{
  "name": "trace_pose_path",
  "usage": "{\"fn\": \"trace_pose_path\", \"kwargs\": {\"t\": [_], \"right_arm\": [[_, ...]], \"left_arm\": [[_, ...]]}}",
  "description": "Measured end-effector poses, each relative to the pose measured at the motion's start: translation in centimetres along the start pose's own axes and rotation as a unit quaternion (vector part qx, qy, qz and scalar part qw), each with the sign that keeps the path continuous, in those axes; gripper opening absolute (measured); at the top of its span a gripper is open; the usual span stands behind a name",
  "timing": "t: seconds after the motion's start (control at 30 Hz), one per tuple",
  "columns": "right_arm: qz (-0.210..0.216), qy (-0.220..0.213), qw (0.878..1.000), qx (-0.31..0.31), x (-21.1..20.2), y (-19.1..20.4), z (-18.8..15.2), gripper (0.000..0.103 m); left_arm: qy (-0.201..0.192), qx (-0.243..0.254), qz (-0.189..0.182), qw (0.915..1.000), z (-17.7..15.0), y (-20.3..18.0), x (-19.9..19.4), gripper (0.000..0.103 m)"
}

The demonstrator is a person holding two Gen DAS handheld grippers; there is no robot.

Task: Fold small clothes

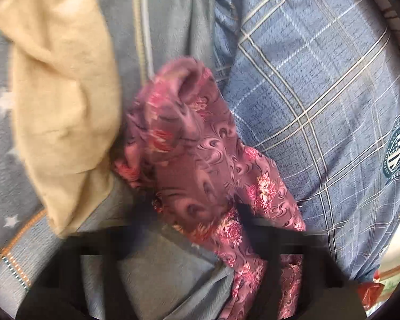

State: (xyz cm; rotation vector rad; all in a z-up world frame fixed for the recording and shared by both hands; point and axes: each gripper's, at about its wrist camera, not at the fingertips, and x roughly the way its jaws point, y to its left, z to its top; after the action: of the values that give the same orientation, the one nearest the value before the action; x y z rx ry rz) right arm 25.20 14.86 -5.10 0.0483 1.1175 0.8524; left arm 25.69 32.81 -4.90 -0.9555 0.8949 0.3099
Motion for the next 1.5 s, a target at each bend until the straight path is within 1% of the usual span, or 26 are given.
{"fn": "trace_pose_path", "kwargs": {"t": [0.03, 0.07, 0.13, 0.23, 0.3, 0.37, 0.4, 0.43, 0.47, 0.5, 0.57, 0.7, 0.8, 0.9, 1.0, 1.07, 1.13, 1.17, 1.23, 1.27, 1.3, 1.33, 1.37, 1.43, 1.47, 1.5], "right_arm": [[0.004, -0.005, 1.000, 0.002, -0.7, -0.3, -0.5, 0.041], [0.007, -0.010, 1.000, 0.001, -1.6, -0.5, -1.0, 0.041], [0.000, -0.016, 1.000, -0.006, -3.5, -1.3, -2.4, 0.041], [-0.014, -0.024, 1.000, -0.007, -6.0, -2.7, -4.2, 0.041], [-0.028, -0.030, 0.999, 0.002, -7.5, -4.2, -5.1, 0.041], [-0.039, -0.044, 0.998, 0.031, -9.5, -6.6, -6.1, 0.041], [-0.043, -0.052, 0.997, 0.048, -10.4, -7.7, -6.5, 0.041], [-0.046, -0.063, 0.995, 0.069, -11.6, -9.2, -7.0, 0.041], [-0.051, -0.075, 0.992, 0.093, -12.8, -10.8, -7.6, 0.041], [-0.058, -0.088, 0.988, 0.116, -14.1, -12.5, -8.1, 0.041], [-0.067, -0.105, 0.981, 0.146, -15.9, -14.9, -9.1, 0.041], [-0.098, -0.137, 0.967, 0.192, -19.6, -19.9, -10.8, 0.041], [-0.112, -0.136, 0.963, 0.202, -20.1, -22.5, -10.9, 0.043], [-0.127, -0.140, 0.959, 0.210, -19.8, -24.5, -10.7, 0.043], [-0.107, -0.154, 0.956, 0.226, -18.9, -26.2, -11.4, 0.040], [-0.102, -0.163, 0.955, 0.227, -18.9, -26.2, -11.5, 0.041], [-0.100, -0.165, 0.956, 0.223, -18.8, -26.2, -11.6, 0.042], [-0.100, -0.167, 0.956, 0.222, -18.9, -26.3, -11.6, 0.042], [-0.095, -0.170, 0.955, 0.224, -18.9, -26.4, -11.7, 0.043], [-0.093, -0.172, 0.954, 0.226, -19.0, -26.5, -11.8, 0.043], [-0.092, -0.173, 0.954, 0.228, -19.0, -26.6, -11.9, 0.043], [-0.092, -0.175, 0.953, 0.230, -19.2, -26.8, -12.3, 0.043], [-0.094, -0.175, 0.952, 0.233, -19.4, -26.7, -12.6, 0.043], [-0.101, -0.171, 0.950, 0.239, -19.7, -26.4, -12.7, 0.043], [-0.099, -0.176, 0.949, 0.241, -20.0, -26.0, -12.6, 0.045], [-0.087, -0.192, 0.948, 0.239, -20.4, -25.4, -12.7, 0.045]], "left_arm": [[0.015, 0.000, -0.007, 0.9999, 0.1, -0.2, 0.5, 0.004], [0.017, -0.006, -0.013, 0.9998, 0.0, -0.3, 0.5, 0.004], [0.005, 0.003, -0.009, 0.9999, -0.3, -1.1, -0.2, 0.004], [0.004, 0.008, -0.051, 0.9986, -1.1, -3.3, -2.0, 0.004], [-0.001, 0.023, -0.069, 0.9974, -2.0, -6.0, -3.4, 0.004], [-0.004, 0.046, -0.080, 0.9957, -3.2, -9.0, -4.4, 0.004], [-0.003, 0.062, -0.088, 0.9942, -4.4, -11.3, -4.9, 0.004], [-0.001, 0.072, -0.093, 0.9931, -5.1, -12.5, -5.1, 0.004], [0.003, 0.090, -0.096, 0.9913, -6.6, -14.9, -5.1, 0.004], [0.006, 0.099, -0.097, 0.9904, -7.6, -16.3, -5.0, 0.004], [0.027, 0.126, -0.101, 0.9866, -10.6, -20.2, -3.6, 0.004], [0.081, 0.167, -0.106, 0.9769, -16.0, -25.4, 0.1, 0.004], [0.122, 0.198, -0.089, 0.9684, -19.8, -28.6, 4.1, 0.004], [0.161, 0.214, -0.066, 0.9613, -22.6, -30.0, 7.5, 0.004], [0.180, 0.228, -0.047, 0.9558, -23.8, -30.4, 9.2, 0.004], [0.191, 0.235, -0.050, 0.9517, -24.0, -30.3, 9.3, 0.005], [0.203, 0.242, -0.056, 0.9471, -23.9, -30.0, 8.6, 0.005], [0.209, 0.249, -0.061, 0.9436, -24.1, -30.2, 7.9, 0.009], [0.227, 0.266, -0.084, 0.9330, -23.6, -30.5, 6.1, 0.027], [0.233, 0.275, -0.098, 0.9278, -23.2, -30.5, 4.8, 0.033], [0.231, 0.282, -0.110, 0.9246, -22.4, -30.3, 3.1, 0.044], [0.224, 0.286, -0.118, 0.9241, -21.9, -29.9, 2.0, 0.051], [0.204, 0.290, -0.136, 0.9252, -20.6, -28.9, -0.2, 0.054], [0.165, 0.291, -0.144, 0.9314, -18.6, -26.8, -2.6, 0.082], [0.135, 0.288, -0.145, 0.9369, -17.4, -25.1, -3.8, 0.085], [0.104, 0.285, -0.140, 0.9424, -16.3, -23.3, -4.6, 0.085]]}}
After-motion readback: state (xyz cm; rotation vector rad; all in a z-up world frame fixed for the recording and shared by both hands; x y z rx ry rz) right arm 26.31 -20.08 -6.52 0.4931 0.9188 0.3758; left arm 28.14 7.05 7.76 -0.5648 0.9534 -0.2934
